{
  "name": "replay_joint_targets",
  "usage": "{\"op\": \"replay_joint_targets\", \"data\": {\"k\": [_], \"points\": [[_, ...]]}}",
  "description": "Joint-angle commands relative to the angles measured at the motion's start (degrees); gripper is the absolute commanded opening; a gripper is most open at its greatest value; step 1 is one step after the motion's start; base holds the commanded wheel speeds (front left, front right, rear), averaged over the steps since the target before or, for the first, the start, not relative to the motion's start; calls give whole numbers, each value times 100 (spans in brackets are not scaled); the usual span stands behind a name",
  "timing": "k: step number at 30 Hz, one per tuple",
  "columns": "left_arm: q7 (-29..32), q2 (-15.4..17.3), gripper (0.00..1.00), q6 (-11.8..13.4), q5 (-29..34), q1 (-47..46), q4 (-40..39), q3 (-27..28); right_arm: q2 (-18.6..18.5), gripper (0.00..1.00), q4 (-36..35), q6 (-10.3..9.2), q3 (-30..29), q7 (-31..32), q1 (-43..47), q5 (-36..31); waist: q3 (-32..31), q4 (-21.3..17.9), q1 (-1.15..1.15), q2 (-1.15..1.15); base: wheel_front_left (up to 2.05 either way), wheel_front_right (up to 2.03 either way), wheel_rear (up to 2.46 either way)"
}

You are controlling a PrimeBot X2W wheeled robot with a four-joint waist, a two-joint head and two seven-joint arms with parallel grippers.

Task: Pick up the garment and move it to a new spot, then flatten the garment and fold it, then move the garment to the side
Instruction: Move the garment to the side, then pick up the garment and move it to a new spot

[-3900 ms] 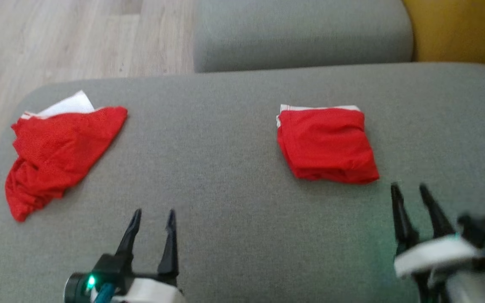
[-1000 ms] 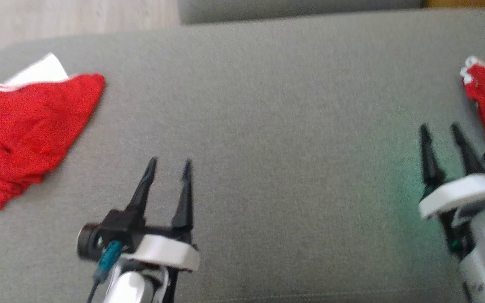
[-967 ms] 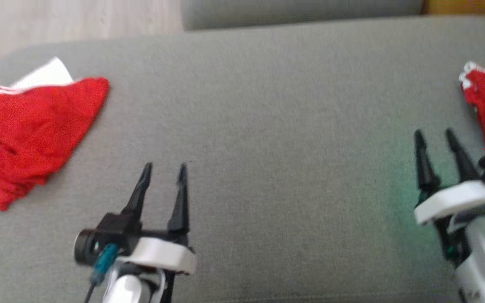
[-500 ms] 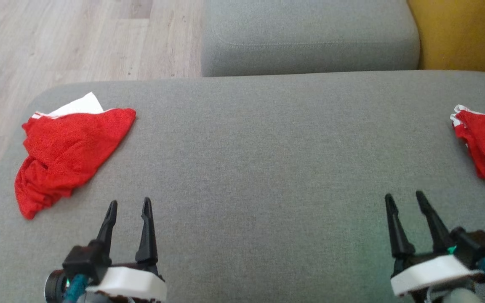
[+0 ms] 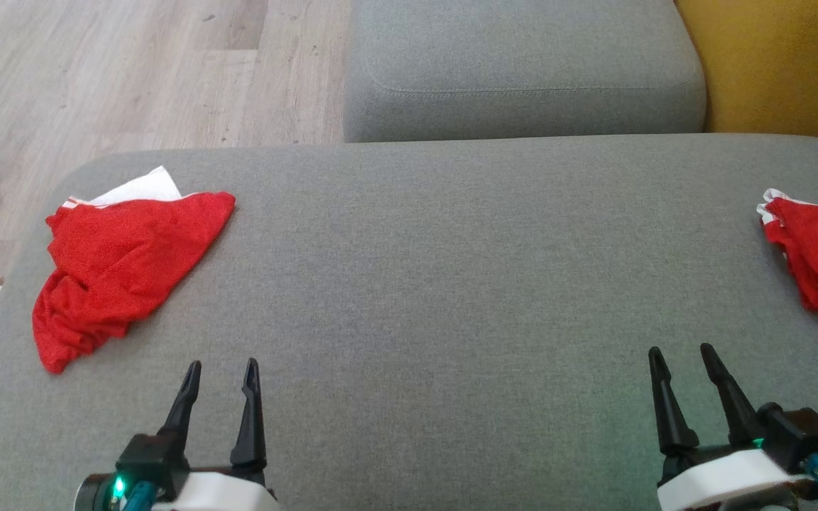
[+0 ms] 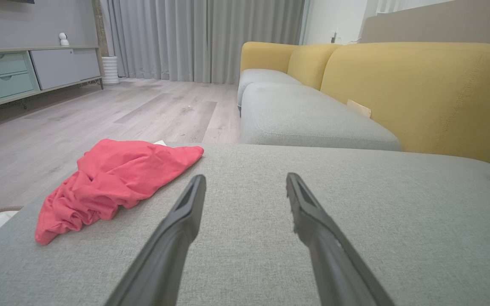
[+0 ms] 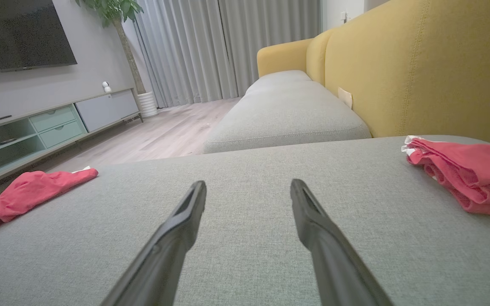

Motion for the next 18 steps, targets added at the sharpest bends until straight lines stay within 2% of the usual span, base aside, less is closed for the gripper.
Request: {"op": "replay_joint_targets", "data": {"k": [1, 18], "points": [[-29, -17, 100, -21, 38, -230, -158, 163, -45, 100, -197, -5, 90, -63, -184, -46, 2, 4, 0, 0, 0, 0, 0], [-29, -17, 100, -28, 93, -262, -56, 160, -54, 100, -150, -5, 76, -63, -196, -59, -7, 32, 0, 0, 0, 0, 0]]}}
